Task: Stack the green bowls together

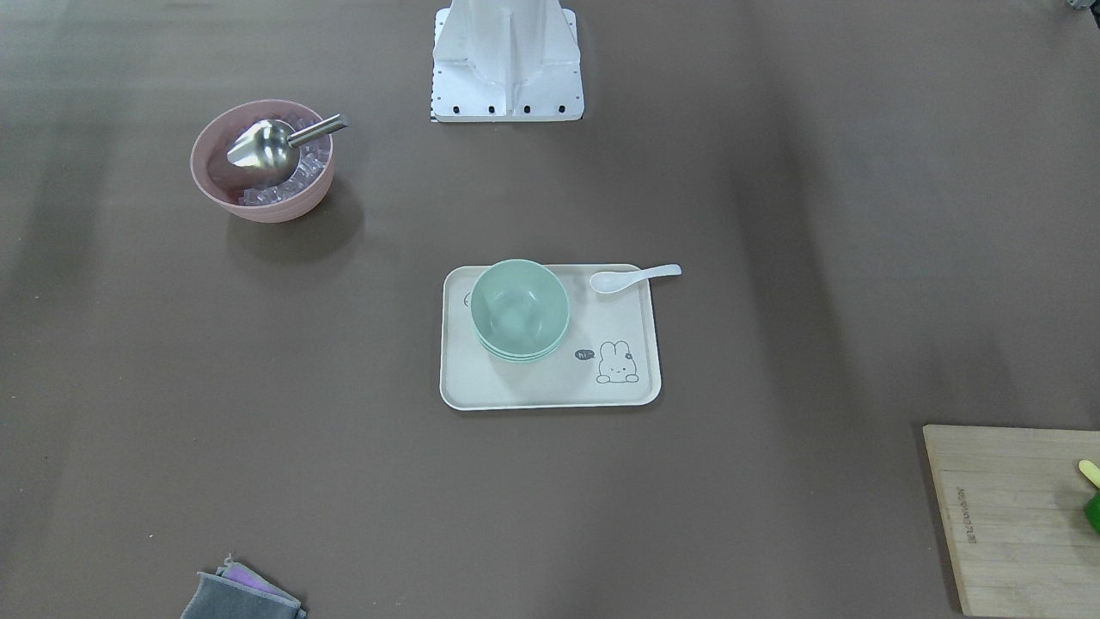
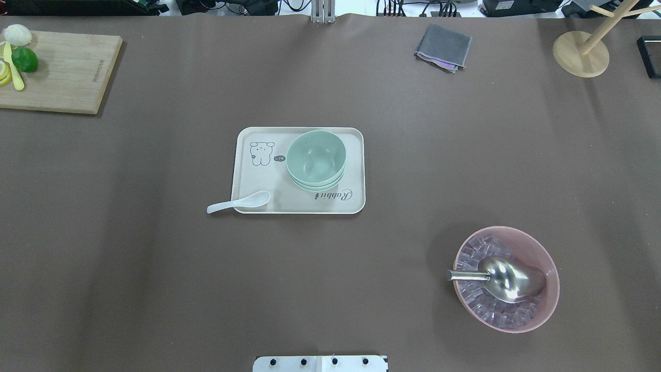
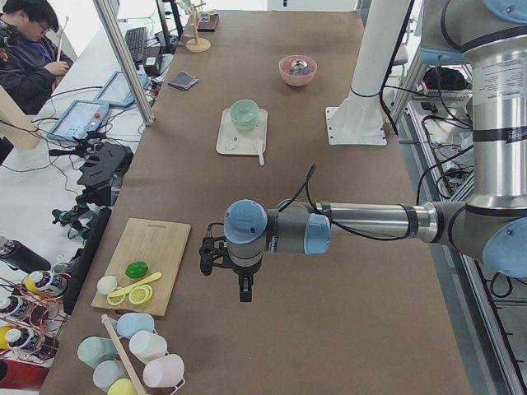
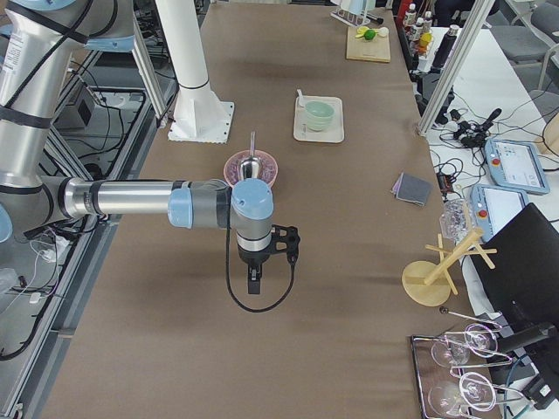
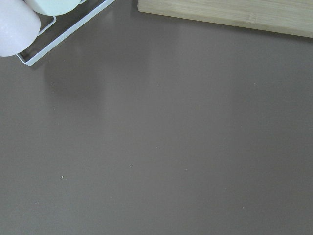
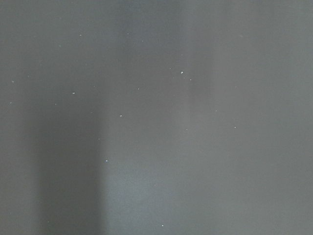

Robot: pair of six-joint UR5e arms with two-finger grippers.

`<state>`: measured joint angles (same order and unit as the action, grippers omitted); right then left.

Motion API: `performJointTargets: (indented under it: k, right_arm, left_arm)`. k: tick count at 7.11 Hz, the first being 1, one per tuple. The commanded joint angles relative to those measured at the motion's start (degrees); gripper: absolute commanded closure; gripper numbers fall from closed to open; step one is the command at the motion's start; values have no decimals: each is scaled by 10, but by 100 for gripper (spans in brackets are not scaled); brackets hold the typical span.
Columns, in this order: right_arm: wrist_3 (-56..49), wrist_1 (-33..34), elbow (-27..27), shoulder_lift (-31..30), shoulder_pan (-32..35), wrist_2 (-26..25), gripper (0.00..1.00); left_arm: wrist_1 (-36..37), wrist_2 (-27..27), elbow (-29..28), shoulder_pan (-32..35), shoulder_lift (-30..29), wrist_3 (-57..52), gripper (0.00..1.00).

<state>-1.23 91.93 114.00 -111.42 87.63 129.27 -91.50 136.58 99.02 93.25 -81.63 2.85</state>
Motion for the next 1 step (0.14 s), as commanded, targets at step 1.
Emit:
performJointTargets:
  k: [1]
  right_arm:
    - [0, 0, 0, 0, 0, 5, 0]
  left_arm:
    - [0, 0, -1, 0, 2, 1, 2]
